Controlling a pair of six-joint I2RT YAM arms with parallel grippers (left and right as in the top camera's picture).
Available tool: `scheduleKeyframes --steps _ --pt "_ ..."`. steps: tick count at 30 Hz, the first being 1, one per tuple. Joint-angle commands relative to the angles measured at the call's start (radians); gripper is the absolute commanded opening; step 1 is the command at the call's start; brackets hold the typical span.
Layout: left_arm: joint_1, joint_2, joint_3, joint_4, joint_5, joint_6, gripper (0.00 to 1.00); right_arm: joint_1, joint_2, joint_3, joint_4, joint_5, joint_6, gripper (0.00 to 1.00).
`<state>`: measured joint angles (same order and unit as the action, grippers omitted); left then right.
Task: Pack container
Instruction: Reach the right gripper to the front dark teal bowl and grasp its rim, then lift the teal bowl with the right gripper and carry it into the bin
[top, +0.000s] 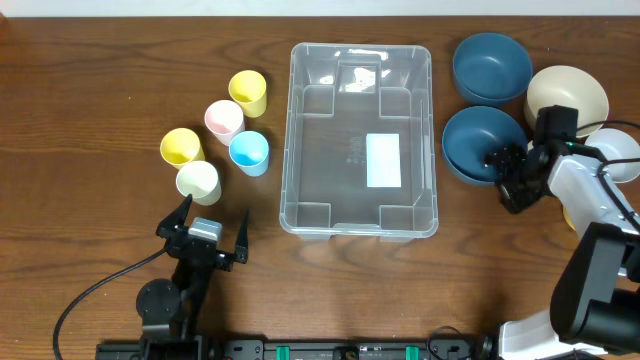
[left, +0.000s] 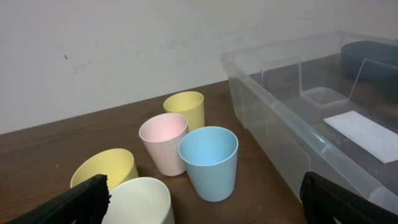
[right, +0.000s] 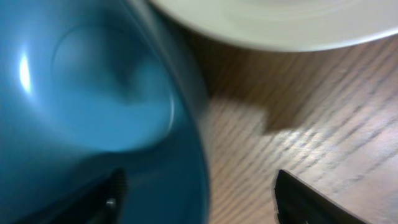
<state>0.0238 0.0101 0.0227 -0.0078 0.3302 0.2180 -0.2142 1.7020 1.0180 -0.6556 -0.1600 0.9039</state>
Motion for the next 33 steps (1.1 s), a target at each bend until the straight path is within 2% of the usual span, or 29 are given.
scheduleKeyframes --steps 1,9,15,16,25,33 --pt "0.004 -0.006 -0.019 -0.035 0.006 0.013 0.98 0.019 0.025 0.016 0.008 0.019 0.008 0.67" --pt "0.004 -0.006 -0.019 -0.035 0.006 0.013 0.98 0.019 0.044 0.016 0.009 0.052 0.008 0.40" --pt "0.004 -0.006 -0.019 -0.035 0.006 0.013 0.98 0.018 0.044 0.016 0.008 0.052 0.006 0.05" --pt "0.004 -0.006 -0.019 -0.035 0.006 0.013 0.98 0.018 0.044 0.016 0.008 0.051 0.002 0.01" --pt "0.004 -0.006 -0.019 -0.035 0.006 0.013 0.98 0.008 0.021 0.016 0.007 0.043 -0.004 0.01" --pt "0.004 -0.006 -0.019 -0.035 0.006 0.013 0.98 -0.098 -0.152 0.128 -0.041 -0.143 -0.078 0.01"
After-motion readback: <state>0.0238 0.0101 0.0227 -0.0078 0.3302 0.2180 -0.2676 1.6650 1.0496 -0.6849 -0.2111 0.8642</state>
